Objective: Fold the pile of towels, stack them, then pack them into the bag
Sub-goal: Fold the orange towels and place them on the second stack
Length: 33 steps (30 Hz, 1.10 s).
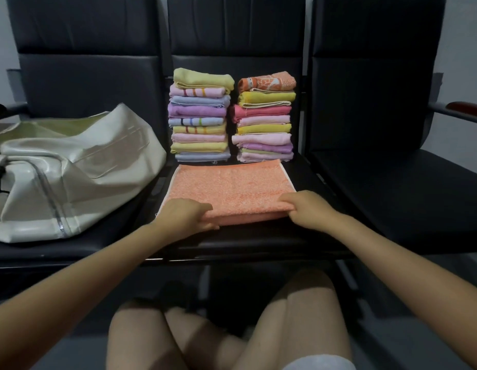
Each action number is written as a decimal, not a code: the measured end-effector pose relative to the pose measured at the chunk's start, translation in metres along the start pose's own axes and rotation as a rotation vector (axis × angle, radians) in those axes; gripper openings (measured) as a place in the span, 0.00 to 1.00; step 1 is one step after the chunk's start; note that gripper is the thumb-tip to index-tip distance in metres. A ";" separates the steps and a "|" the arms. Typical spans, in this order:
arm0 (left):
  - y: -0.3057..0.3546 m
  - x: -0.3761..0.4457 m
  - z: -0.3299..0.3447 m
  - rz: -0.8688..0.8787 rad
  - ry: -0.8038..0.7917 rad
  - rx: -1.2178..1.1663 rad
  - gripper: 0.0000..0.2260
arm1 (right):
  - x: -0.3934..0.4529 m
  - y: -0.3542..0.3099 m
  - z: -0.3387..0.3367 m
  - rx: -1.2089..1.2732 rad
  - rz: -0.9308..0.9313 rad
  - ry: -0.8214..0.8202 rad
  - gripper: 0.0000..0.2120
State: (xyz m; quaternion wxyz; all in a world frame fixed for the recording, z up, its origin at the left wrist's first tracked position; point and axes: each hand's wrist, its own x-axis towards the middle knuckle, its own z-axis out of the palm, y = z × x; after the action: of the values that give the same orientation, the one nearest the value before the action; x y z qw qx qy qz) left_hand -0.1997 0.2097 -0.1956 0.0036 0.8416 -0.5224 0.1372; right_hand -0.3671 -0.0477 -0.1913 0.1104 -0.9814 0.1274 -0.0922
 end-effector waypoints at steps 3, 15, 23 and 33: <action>-0.019 0.002 -0.008 -0.078 -0.005 -0.124 0.27 | 0.005 0.016 -0.002 0.459 0.163 0.073 0.09; -0.050 0.007 -0.007 -0.381 -0.147 -0.639 0.15 | 0.001 0.037 0.002 0.825 0.352 0.263 0.18; -0.067 0.073 -0.016 -0.460 0.046 -0.487 0.14 | 0.064 0.048 -0.022 0.618 0.375 0.426 0.21; -0.094 0.117 0.065 -0.666 0.051 -0.219 0.12 | 0.130 0.072 0.036 0.164 0.539 0.236 0.16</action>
State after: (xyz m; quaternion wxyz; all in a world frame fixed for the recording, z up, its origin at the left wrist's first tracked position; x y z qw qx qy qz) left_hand -0.0536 0.1395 -0.2179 0.1514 0.9567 -0.2305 0.0926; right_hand -0.2522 -0.1435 -0.2231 0.1942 -0.8825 0.3873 -0.1828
